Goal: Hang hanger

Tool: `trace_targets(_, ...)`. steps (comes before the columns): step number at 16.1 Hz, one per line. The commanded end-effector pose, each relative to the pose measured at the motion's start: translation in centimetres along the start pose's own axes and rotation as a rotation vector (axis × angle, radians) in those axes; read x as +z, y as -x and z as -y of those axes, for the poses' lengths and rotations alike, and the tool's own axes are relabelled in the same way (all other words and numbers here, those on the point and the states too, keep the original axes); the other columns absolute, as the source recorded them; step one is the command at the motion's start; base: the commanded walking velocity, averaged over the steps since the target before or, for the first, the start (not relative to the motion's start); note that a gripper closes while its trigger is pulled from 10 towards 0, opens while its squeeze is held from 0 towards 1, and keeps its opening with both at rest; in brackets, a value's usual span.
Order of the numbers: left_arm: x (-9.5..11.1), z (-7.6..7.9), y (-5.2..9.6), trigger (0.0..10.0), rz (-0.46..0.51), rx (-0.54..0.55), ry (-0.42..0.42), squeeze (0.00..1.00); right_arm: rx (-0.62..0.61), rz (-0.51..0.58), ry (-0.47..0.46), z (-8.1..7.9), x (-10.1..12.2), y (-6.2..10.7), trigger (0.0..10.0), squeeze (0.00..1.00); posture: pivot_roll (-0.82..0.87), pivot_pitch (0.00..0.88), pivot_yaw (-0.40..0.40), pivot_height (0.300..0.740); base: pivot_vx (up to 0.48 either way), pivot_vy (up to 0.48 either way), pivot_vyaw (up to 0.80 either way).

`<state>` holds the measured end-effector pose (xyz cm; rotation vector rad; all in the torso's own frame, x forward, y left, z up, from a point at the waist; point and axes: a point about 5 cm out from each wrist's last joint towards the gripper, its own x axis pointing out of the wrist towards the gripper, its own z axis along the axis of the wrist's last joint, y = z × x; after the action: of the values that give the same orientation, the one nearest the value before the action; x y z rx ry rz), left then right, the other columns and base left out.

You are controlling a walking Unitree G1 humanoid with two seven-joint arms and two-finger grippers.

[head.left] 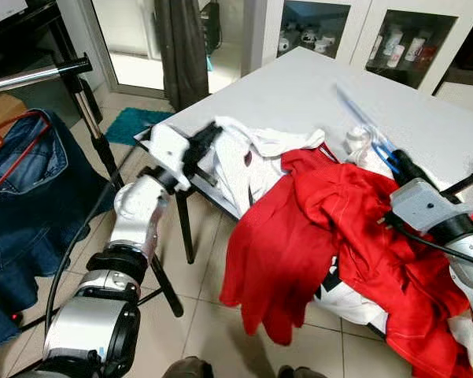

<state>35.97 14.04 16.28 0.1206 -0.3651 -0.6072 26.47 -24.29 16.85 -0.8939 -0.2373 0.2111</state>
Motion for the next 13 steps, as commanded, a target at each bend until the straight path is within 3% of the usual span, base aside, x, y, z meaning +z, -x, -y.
trace_targets(1,0.2,-0.3,0.1,0.0,0.008,0.004,0.005,0.00,0.047,-0.015,-0.069,-0.4,-0.1,0.1,10.0,0.00,0.03,0.033,0.019,0.740,0.000,0.000,0.00)
trace_targets(4,-0.4,0.0,0.2,0.0,-0.025,0.004,0.016,0.00,0.152,-0.046,-0.143,-0.3,-0.5,0.6,10.0,0.00,0.03,0.031,0.022,0.740,0.000,0.000,0.00)
trace_targets(8,-1.1,0.3,0.7,0.0,-0.057,0.015,0.035,0.00,0.196,-0.111,-0.037,-0.1,-1.4,1.0,10.0,0.00,0.02,0.030,0.022,0.740,0.000,0.000,0.00)
trace_targets(9,-1.3,0.2,0.9,0.0,-0.066,0.022,0.037,0.00,0.209,-0.119,-0.037,-0.2,-1.4,1.0,10.0,0.99,0.02,0.030,0.022,0.740,0.000,0.000,0.00)
trace_targets(13,-1.4,0.2,1.1,0.0,-0.070,0.031,0.038,0.00,0.299,-0.082,-0.096,-0.7,-0.7,1.4,10.0,1.00,0.03,0.031,0.020,0.740,0.000,0.000,0.00)
